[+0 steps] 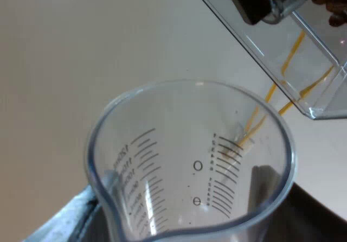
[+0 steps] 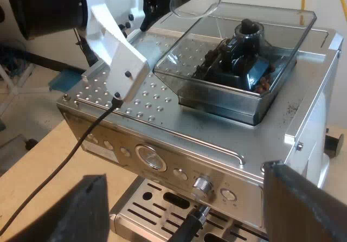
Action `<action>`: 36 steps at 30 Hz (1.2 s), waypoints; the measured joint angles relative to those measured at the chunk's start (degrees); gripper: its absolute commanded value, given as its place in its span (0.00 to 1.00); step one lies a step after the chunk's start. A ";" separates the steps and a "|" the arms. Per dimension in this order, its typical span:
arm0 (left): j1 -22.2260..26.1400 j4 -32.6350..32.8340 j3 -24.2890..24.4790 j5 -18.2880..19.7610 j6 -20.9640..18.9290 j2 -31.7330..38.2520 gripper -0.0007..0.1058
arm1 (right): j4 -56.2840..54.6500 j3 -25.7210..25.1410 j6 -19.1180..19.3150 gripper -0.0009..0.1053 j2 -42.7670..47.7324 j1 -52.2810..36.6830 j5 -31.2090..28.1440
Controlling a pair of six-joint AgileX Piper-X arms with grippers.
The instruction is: Pour the beans into the coffee machine
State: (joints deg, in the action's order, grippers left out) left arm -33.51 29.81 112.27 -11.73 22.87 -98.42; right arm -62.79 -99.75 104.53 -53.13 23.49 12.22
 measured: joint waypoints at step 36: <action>0.00 -0.06 0.00 -3.45 -38.46 0.00 0.28 | 0.00 0.00 0.00 0.59 0.00 0.00 0.00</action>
State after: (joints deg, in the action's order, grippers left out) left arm -33.51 29.75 112.27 -15.18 -15.59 -98.42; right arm -62.79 -99.75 104.53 -53.13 23.49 12.22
